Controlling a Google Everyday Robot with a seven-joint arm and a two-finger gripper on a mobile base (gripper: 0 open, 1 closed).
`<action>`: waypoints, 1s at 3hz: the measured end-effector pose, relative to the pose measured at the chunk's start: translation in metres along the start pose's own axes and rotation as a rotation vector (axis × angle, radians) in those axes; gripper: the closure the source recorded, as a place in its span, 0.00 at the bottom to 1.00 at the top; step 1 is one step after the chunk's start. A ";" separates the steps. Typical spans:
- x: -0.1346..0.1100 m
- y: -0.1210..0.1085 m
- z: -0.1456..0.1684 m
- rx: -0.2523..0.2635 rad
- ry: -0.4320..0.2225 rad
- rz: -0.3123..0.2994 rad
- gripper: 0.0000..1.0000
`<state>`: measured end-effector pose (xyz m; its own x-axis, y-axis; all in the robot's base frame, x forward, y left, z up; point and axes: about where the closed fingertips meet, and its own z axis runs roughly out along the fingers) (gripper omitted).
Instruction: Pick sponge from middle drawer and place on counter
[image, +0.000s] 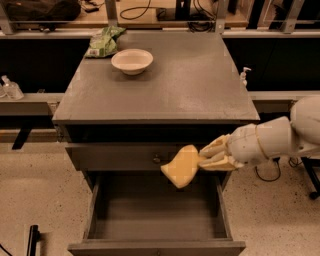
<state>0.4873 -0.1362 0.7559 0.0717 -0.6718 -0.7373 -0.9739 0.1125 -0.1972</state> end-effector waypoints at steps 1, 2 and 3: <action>-0.024 -0.036 -0.035 -0.018 0.008 0.009 1.00; -0.045 -0.077 -0.061 -0.019 0.006 0.020 1.00; -0.057 -0.115 -0.079 0.028 0.012 0.050 1.00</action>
Offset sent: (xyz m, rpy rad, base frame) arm 0.1040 -0.0384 0.1430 0.0033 0.0236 -0.0194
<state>0.5785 -0.1689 0.8718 0.0203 -0.6738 -0.7387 -0.9699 0.1661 -0.1783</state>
